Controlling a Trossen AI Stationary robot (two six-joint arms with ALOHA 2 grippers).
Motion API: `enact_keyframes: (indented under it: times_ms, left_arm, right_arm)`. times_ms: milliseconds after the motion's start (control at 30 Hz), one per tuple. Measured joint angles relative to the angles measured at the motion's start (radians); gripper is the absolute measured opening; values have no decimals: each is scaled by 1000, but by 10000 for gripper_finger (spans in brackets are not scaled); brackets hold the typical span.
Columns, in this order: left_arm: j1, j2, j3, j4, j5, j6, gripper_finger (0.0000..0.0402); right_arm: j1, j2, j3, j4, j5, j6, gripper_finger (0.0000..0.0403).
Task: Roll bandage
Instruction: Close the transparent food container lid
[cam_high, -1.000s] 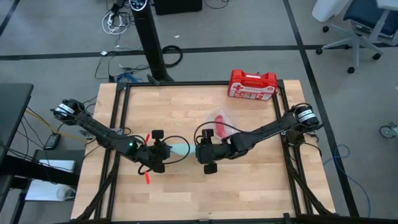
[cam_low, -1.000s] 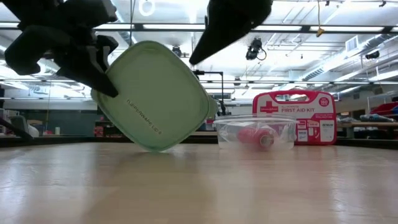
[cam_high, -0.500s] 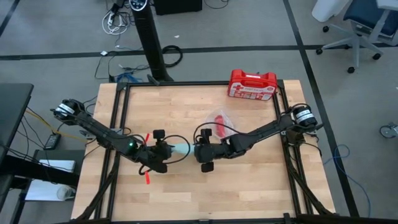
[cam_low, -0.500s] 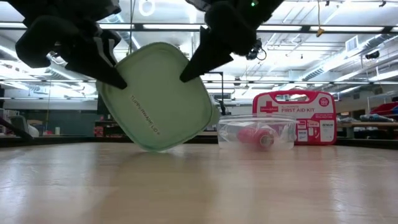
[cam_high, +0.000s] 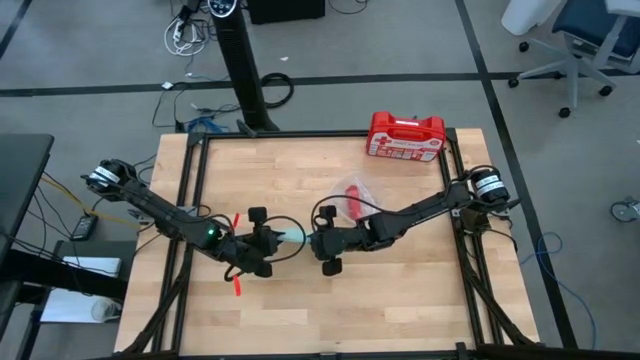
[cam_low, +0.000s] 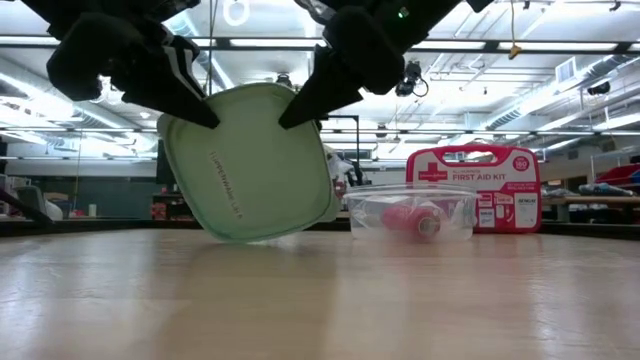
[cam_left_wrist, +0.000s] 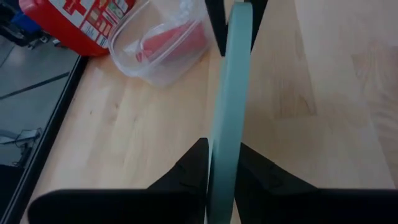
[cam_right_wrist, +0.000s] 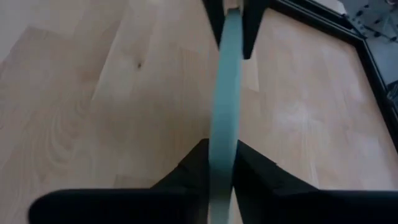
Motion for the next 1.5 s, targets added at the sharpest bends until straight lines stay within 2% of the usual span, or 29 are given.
enact_keyframes:
  times_ms: [167, 333, 500, 667, 900, 1067, 1333, 1500]
  left_arm:
    - [0, 0, 25, -13, -1, 18, 64]
    - [0, 0, 71, -34, -14, 48, 64]
    - [0, 0, 162, -136, -85, 43, 69]
    - [0, 0, 263, -244, -111, 43, 88]
    - [12, 0, 355, -338, -164, 50, 110]
    - [76, 0, 363, -323, -164, 51, 111]
    - [242, 17, 361, -90, -28, 154, 111]
    - [332, 81, 357, -6, 98, 238, 111]
  right_arm:
    - [0, 0, 0, -1, 5, -15, 29]
    - [-2, 0, 0, -1, 16, -20, 31]
    - [-2, -25, 0, 1, 65, -79, 33]
    - [-1, -76, 1, -13, 104, -123, 25]
    - [-3, -148, 1, -53, 215, -217, 28]
    - [-3, -211, 1, -170, 381, -271, 25]
    - [-4, -233, 1, -387, 609, -303, 27]
    - [-6, -232, 1, -596, 698, -197, 25]
